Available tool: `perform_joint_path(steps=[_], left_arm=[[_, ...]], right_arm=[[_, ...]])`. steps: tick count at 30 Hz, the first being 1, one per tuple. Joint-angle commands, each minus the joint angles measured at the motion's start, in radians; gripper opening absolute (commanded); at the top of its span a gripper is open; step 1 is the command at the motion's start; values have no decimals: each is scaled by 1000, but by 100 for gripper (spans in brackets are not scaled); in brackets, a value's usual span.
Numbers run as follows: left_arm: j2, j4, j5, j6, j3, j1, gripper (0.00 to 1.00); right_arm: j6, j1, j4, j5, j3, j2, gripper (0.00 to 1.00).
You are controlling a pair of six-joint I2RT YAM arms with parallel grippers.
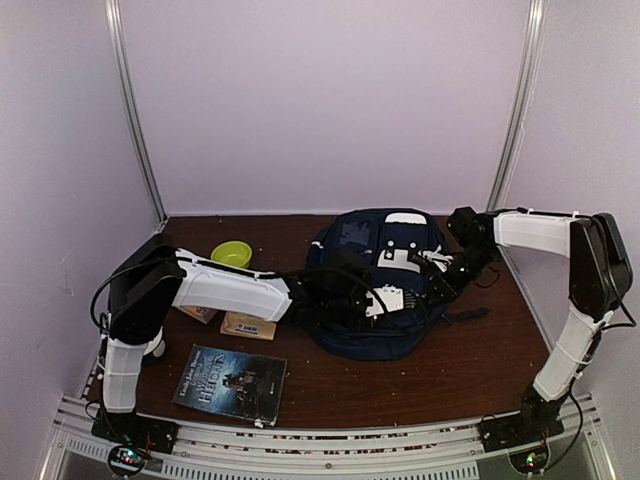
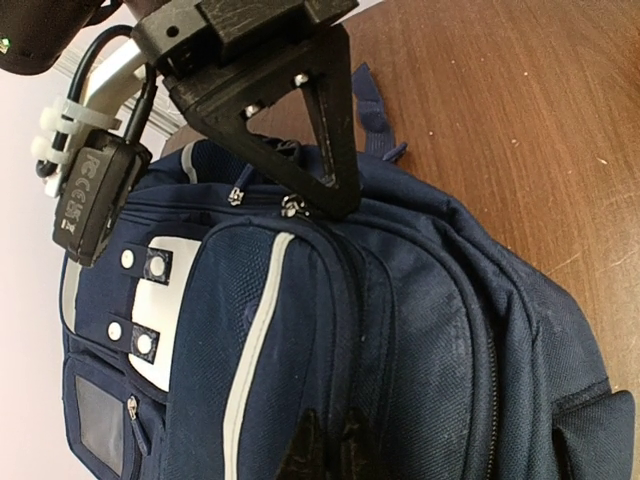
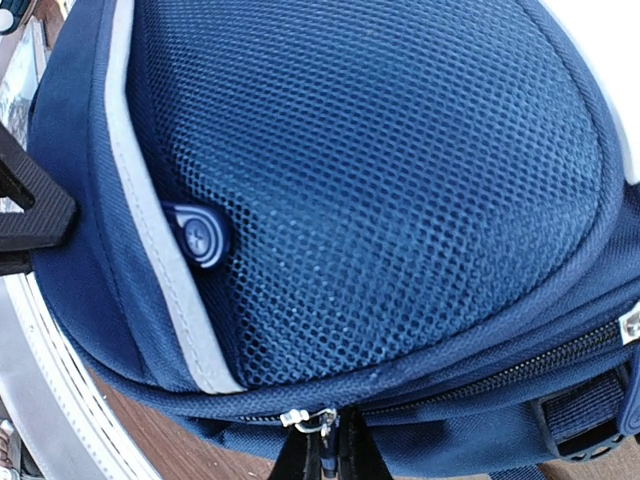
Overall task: Pack the student bag
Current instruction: Put down the upper front pocket of the student bag.
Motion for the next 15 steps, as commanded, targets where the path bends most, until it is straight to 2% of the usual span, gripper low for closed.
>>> perform_joint_path(steps=[1,4,6,11,15], left_arm=[[-23,15,17,-25,-3,-4,0],[-20,19,14,-25,-1,-4,0],[-18,22,0,-32,2,-4,2],[-55,45,-74,-61,-25,-4,27],[-142,8,-137,-110,-55,-4,34]], right_arm=[[56,-46,95,127,32,18,3],[64,-54,105,130,26,15,7],[54,-56,95,123,21,4,15],[22,-67,43,79,-20,-114,33],[-14,-75,-1,47,-57,-233,38]])
